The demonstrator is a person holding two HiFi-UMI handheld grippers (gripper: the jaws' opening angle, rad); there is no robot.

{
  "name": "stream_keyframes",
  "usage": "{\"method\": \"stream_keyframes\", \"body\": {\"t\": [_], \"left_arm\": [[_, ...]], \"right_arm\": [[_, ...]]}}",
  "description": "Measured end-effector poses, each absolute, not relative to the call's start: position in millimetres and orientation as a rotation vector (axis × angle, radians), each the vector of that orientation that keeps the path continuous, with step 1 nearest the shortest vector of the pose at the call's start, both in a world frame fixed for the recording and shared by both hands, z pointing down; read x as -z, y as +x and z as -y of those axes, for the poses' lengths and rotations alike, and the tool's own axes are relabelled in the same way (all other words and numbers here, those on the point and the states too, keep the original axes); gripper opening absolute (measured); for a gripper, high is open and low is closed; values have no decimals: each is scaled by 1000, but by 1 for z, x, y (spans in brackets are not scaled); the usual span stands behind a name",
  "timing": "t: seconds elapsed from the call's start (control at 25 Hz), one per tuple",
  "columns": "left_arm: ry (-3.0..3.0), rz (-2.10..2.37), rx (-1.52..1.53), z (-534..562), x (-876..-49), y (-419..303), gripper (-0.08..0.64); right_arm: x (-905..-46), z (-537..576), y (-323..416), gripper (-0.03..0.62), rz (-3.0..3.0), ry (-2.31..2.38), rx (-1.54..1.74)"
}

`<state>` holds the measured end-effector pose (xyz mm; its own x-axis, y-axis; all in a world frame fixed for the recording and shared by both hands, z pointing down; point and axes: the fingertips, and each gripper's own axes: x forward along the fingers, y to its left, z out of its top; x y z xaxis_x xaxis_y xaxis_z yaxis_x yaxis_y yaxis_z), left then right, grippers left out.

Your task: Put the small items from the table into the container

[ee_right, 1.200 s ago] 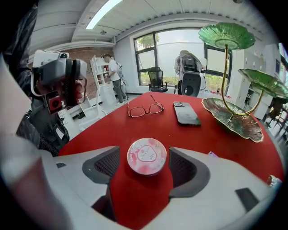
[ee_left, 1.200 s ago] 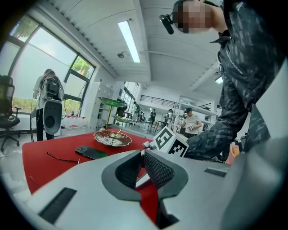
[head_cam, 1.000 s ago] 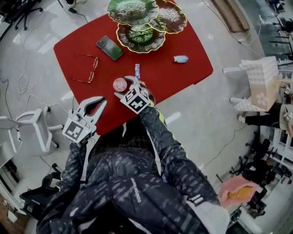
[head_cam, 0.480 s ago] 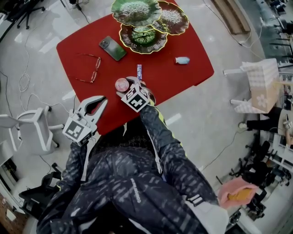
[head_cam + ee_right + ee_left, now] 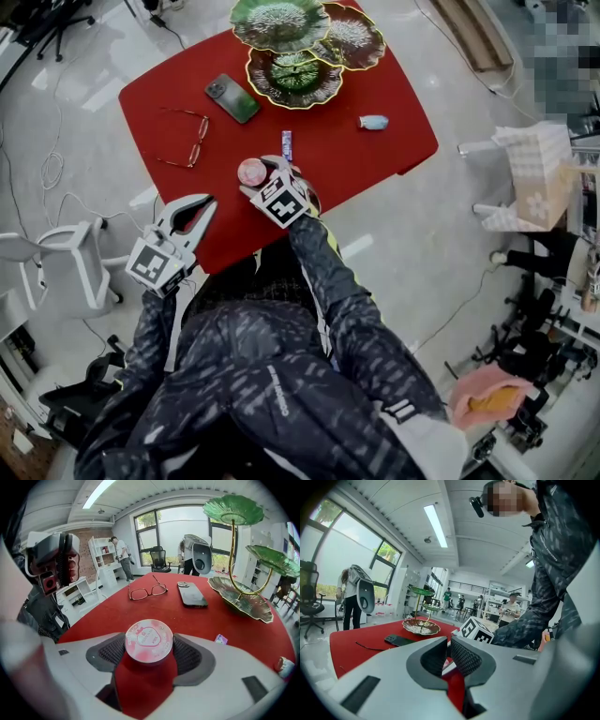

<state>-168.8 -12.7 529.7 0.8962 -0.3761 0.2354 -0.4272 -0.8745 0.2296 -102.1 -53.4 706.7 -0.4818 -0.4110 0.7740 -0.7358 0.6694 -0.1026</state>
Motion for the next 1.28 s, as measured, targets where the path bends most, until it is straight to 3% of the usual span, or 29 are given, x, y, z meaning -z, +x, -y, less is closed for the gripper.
{"method": "stream_keyframes", "body": {"t": [1.28], "left_arm": [[2844,625,-183,30,-476,-159,23]], "right_arm": [[-554,77,-92,319,2239,1026,-348]]}}
